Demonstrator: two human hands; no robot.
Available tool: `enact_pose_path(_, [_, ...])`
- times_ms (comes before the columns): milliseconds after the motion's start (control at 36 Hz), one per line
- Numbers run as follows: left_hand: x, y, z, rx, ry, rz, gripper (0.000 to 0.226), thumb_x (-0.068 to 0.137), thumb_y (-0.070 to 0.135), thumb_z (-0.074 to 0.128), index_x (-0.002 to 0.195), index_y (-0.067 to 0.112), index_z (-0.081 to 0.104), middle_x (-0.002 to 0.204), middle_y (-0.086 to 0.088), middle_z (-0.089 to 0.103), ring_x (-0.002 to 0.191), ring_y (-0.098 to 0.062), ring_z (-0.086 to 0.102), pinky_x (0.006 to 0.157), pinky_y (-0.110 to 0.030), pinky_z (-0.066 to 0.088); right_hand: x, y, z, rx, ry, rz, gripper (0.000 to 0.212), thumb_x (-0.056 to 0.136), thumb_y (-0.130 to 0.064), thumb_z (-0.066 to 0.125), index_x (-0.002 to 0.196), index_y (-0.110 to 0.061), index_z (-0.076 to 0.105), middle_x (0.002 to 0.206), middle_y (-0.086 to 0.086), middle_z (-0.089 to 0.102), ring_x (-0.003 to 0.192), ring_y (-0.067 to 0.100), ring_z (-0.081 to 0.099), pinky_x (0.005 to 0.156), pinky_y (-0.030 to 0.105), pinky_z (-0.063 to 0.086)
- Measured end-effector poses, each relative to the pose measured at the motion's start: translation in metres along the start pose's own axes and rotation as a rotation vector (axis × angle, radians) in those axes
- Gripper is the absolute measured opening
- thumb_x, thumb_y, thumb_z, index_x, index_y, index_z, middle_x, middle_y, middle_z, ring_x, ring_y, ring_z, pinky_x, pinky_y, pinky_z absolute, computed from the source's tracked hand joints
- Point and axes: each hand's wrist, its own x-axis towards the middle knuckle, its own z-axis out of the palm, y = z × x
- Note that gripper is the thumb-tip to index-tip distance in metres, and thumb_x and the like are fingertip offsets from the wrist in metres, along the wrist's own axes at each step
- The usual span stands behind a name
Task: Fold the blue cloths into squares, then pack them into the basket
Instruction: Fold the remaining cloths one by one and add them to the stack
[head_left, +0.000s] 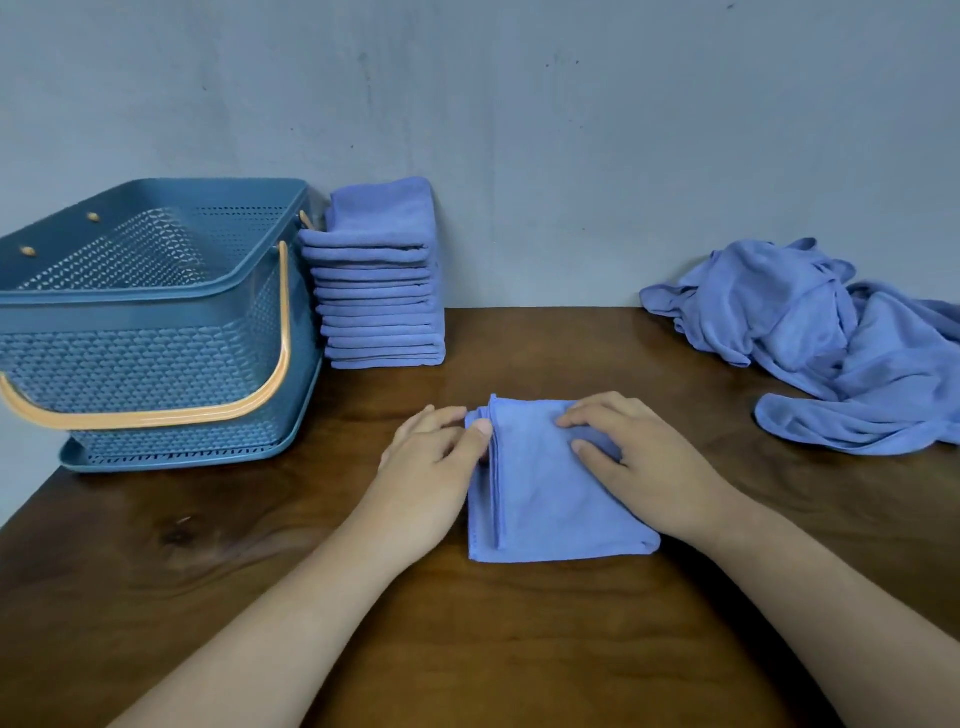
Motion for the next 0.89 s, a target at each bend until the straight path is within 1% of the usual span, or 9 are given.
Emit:
enact_pose_path(56, [0.002, 0.006, 0.007, 0.004, 0.061, -0.038, 0.045, 0.097, 0.067, 0.057, 0.085, 0.03, 0.079, 0.147, 0.026, 0.05, 0.153, 0.0, 0.019, 0.128, -0.042, 0.016, 0.001, 0.0, 0.001, -0.008, -0.01, -0.009, 0.029, 0.105, -0.035, 0.057, 0.133, -0.035, 0.065, 0.131, -0.027, 0.054, 0.121, -0.002, 0.048, 0.098, 0.008, 0.035])
enact_pose_path(139, [0.002, 0.011, 0.014, 0.027, 0.191, -0.011, 0.031, 0.086, 0.056, 0.078, 0.071, 0.029, 0.074, 0.128, 0.03, 0.054, 0.135, 0.004, 0.034, 0.119, -0.036, 0.028, -0.001, 0.002, 0.001, 0.018, -0.007, -0.003, 0.028, 0.104, -0.037, 0.058, 0.131, -0.036, 0.066, 0.13, -0.027, 0.056, 0.122, -0.002, 0.049, 0.102, 0.017, 0.041])
enact_pose_path(194, [0.0, 0.013, 0.014, 0.052, 0.279, 0.046, 0.026, 0.087, 0.047, 0.078, 0.07, 0.03, 0.07, 0.112, 0.027, 0.056, 0.115, 0.005, 0.041, 0.106, -0.027, 0.034, -0.001, 0.001, -0.001, 0.045, 0.005, -0.006, 0.028, 0.104, -0.038, 0.059, 0.131, -0.037, 0.066, 0.131, -0.028, 0.056, 0.124, -0.002, 0.048, 0.105, 0.018, 0.041])
enact_pose_path(278, [-0.001, 0.017, 0.01, -0.061, 0.266, 0.067, 0.028, 0.095, 0.037, 0.069, 0.073, 0.023, 0.062, 0.083, 0.016, 0.059, 0.082, -0.001, 0.054, 0.071, -0.014, 0.037, -0.002, -0.003, -0.004, 0.087, 0.017, -0.015, 0.031, 0.104, -0.043, 0.059, 0.134, -0.038, 0.065, 0.136, -0.029, 0.055, 0.132, -0.003, 0.046, 0.108, 0.016, 0.037])
enact_pose_path(361, [-0.003, 0.02, 0.013, -0.089, 0.182, 0.024, 0.029, 0.1, 0.032, 0.06, 0.078, 0.014, 0.053, 0.061, 0.011, 0.052, 0.057, -0.005, 0.046, 0.053, -0.019, 0.036, -0.006, -0.007, -0.005, 0.04, 0.002, -0.034, 0.039, 0.103, -0.05, 0.058, 0.14, -0.039, 0.063, 0.145, -0.031, 0.049, 0.141, -0.007, 0.036, 0.114, 0.016, 0.032])
enact_pose_path(583, [-0.004, 0.019, 0.004, -0.077, 0.107, -0.042, 0.025, 0.098, 0.031, 0.054, 0.082, 0.012, 0.051, 0.061, 0.01, 0.049, 0.057, -0.009, 0.043, 0.057, -0.032, 0.036, -0.011, -0.016, -0.009, 0.2, -0.086, 0.038, 0.047, 0.103, -0.059, 0.049, 0.149, -0.045, 0.053, 0.158, -0.034, 0.037, 0.149, -0.015, 0.021, 0.121, 0.019, 0.021])
enact_pose_path(722, [0.001, 0.014, -0.001, -0.093, 0.101, -0.048, 0.014, 0.096, 0.028, 0.06, 0.086, 0.019, 0.056, 0.063, 0.009, 0.057, 0.054, -0.007, 0.046, 0.058, -0.031, 0.038, -0.008, -0.02, -0.006, 0.011, -0.219, 0.018, 0.059, 0.103, -0.064, 0.045, 0.159, -0.045, 0.038, 0.168, -0.033, 0.016, 0.154, -0.015, -0.004, 0.13, 0.027, 0.009])
enact_pose_path(806, [0.002, 0.01, 0.0, -0.115, 0.133, -0.065, 0.009, 0.095, 0.023, 0.063, 0.099, 0.026, 0.055, 0.079, 0.006, 0.07, 0.056, -0.005, 0.054, 0.061, -0.032, 0.044, -0.009, -0.023, -0.005, -0.079, -0.271, 0.004, 0.071, 0.099, -0.075, 0.042, 0.162, -0.051, 0.025, 0.17, -0.033, 0.001, 0.154, -0.011, -0.015, 0.132, 0.037, 0.007])
enact_pose_path(889, [-0.002, 0.01, 0.005, -0.081, 0.205, -0.018, 0.018, 0.096, 0.024, 0.063, 0.108, 0.031, 0.051, 0.102, 0.01, 0.064, 0.082, -0.004, 0.061, 0.071, -0.026, 0.046, -0.009, -0.029, -0.004, -0.165, -0.311, 0.008, 0.083, 0.089, -0.09, 0.036, 0.161, -0.059, 0.011, 0.171, -0.03, -0.009, 0.156, -0.004, -0.02, 0.132, 0.044, 0.005])
